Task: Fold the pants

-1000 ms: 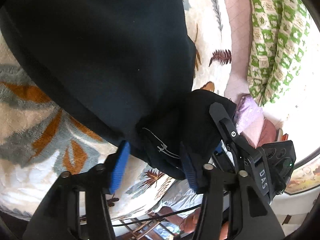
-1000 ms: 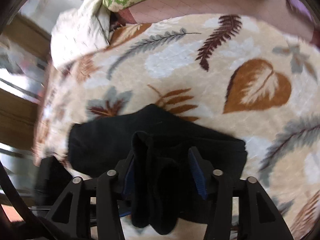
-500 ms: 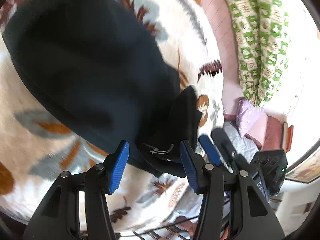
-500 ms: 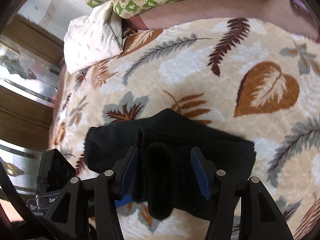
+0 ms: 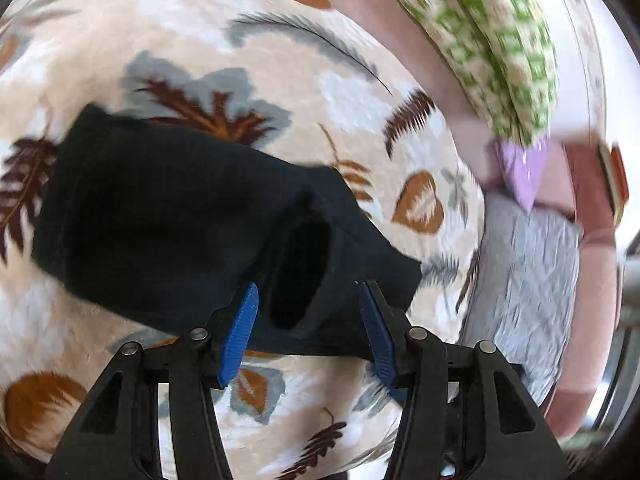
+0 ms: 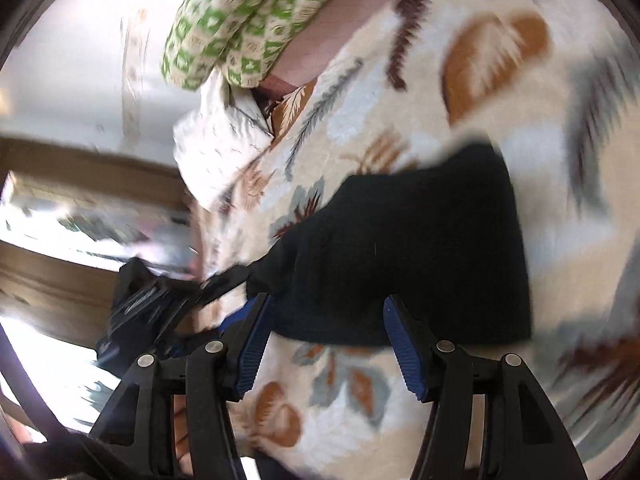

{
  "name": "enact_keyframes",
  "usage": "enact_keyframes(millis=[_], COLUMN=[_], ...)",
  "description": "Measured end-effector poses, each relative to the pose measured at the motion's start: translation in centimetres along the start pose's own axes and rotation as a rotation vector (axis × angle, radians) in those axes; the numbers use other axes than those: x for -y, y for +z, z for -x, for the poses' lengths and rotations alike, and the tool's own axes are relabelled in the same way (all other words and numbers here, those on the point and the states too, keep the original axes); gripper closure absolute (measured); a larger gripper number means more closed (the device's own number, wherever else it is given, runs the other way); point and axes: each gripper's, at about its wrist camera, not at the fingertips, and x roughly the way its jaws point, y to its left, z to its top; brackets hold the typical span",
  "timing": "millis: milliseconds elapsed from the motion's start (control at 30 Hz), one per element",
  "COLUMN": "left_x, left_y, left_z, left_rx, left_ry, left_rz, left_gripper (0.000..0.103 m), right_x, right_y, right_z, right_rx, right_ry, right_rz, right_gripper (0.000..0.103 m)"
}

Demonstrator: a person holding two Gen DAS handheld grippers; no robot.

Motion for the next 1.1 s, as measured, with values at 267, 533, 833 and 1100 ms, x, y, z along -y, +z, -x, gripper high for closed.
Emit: enact_keyframes(millis=[267, 533, 833, 1100], left_x=[3.9, 5.3, 6.7, 7.6], left_y=[0.1, 0.4, 3.4, 5.7], left_z=[-1.3, -3.0, -3.7, -6.5], left_rx=[-0.088, -0.124, -0.151, -0.244], left_ry=[0.106, 0.196, 0.204, 0.326], left_rz=[-0.166, -0.258, -0.349, -0.488], left_gripper=[0.052, 0.052, 0.052, 0.052], right_x=[5.2, 7.4, 8.9, 10.3], right_y=[-2.3, -2.4, -2.9, -2.9], right_z=[-1.2, -1.2, -1.6, -2.1], right_rx=[0.085, 0.200, 0.366, 0.358], right_ry=[0.139, 0.183, 0.247, 0.308], right_rz=[-0.292, -0.490, -0.558, -0.588], right_gripper=[0.043, 0.038, 0.054, 0.073])
